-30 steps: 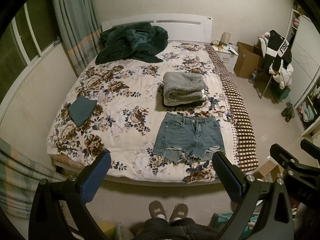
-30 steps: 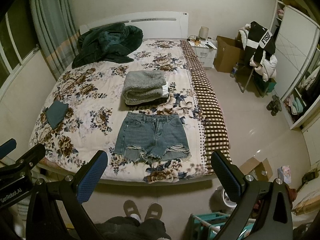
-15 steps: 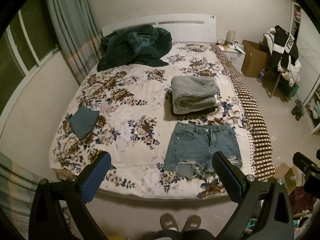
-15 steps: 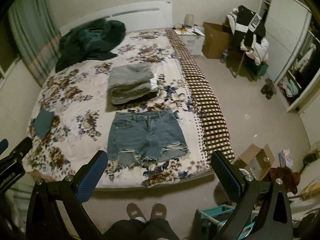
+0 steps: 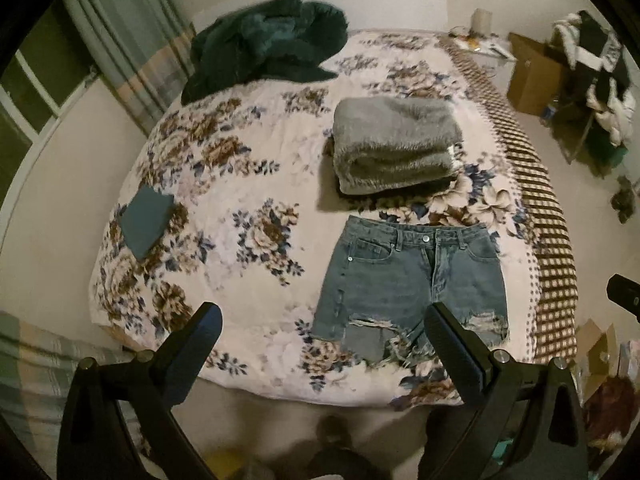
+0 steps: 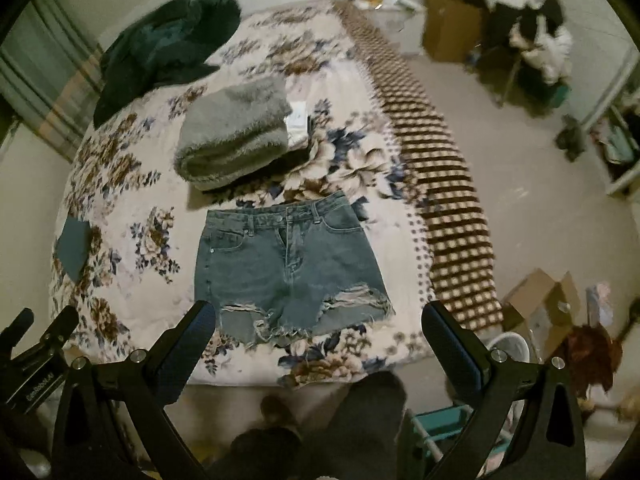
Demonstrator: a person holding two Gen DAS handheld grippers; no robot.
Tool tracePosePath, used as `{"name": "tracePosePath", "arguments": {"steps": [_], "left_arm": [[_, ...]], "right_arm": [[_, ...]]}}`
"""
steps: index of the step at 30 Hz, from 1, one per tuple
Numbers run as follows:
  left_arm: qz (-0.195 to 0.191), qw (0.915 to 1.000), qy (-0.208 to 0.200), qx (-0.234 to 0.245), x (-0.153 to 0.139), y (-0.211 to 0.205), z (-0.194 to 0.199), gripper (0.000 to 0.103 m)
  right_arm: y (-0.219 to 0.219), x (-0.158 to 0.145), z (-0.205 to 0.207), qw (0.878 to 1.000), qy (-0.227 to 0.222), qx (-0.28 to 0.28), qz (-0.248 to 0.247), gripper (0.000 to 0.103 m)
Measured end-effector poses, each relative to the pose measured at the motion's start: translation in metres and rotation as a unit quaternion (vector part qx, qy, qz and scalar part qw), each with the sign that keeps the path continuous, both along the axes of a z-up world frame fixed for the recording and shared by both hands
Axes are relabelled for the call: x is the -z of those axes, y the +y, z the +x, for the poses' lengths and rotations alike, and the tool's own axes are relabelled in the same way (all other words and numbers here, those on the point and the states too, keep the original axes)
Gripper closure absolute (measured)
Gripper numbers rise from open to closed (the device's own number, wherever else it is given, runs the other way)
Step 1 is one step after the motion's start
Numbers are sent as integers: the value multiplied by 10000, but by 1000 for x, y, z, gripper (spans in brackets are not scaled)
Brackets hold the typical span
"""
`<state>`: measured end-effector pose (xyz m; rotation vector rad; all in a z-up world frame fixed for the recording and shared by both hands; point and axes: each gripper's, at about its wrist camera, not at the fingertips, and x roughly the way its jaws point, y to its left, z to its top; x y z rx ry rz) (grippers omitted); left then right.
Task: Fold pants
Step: 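Lower both grippers onto the denim shorts' leg hems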
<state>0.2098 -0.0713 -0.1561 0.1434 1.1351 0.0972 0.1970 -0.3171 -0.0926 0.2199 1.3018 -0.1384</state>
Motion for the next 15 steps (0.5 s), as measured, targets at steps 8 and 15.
{"name": "tracePosePath", "arguments": {"steps": [8,15], "left_arm": [[-143,9942,609,-871,99,-81,47,0],[-525,9837,1464,-900,220,-170,52,0]], "right_arm": [[-78,131,123,9920,751,-958,322,0],[-139,243,171,9834,1282,-1244,310,0]]}}
